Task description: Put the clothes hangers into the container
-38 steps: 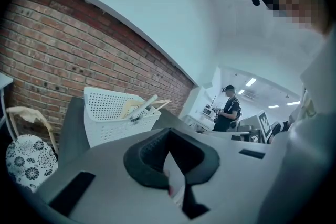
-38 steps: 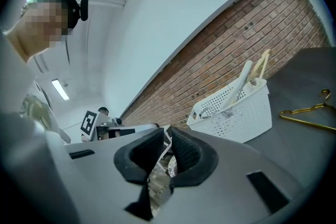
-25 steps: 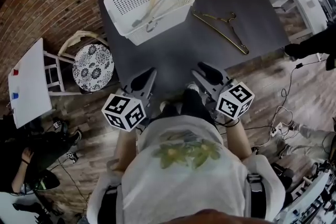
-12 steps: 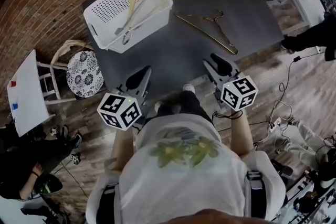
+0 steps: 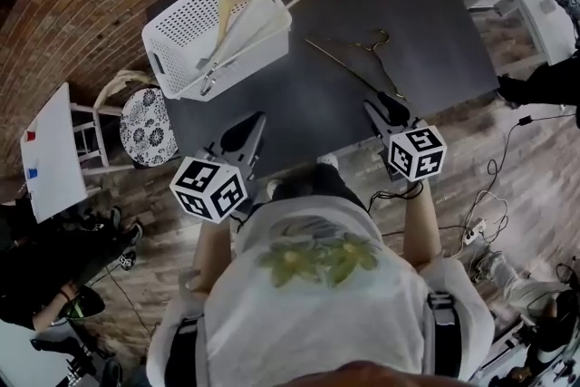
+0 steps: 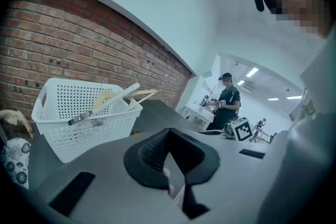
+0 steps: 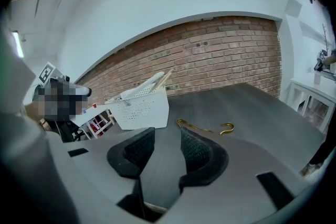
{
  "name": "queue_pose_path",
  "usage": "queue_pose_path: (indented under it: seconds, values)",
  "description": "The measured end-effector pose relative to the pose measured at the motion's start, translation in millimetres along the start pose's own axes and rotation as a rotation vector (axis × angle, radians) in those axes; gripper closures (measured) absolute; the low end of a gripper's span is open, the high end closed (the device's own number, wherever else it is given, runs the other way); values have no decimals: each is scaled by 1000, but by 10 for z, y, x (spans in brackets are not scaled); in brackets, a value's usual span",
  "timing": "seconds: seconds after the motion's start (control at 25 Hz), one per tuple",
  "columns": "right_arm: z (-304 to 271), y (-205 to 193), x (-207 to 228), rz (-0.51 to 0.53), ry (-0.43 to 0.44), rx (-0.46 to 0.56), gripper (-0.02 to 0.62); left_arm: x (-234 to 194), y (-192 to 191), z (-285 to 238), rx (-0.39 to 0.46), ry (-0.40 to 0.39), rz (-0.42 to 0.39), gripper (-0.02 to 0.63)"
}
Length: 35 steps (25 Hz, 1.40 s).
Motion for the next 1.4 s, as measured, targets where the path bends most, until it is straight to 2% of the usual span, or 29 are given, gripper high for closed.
queue_pose_path:
  seconds: [0.24,0.68,1.16,1.4]
  values:
    - [-194,-120,424,51,-24,-92,449,49,40,-173,14,49,10,578]
    - [-590,-450,1086,13,-28,-224,449,83,90,-477,55,123,41,578]
    - [-1058,-929,1494,62,-33,-438,449,160,97,-636,76,189,59,578]
    - [-1220,-1048,1595,36,-45,-505,449,200,82,-710,83,210,65,578]
Point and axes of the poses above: the fingertips, and each gripper's own axes: z backward along the fingers, x to its right, y out of its top, the point moved 10 cm from there along z, backward along the fingers, and after that the axes turned 10 degrees about z, right-handed, at the moved point
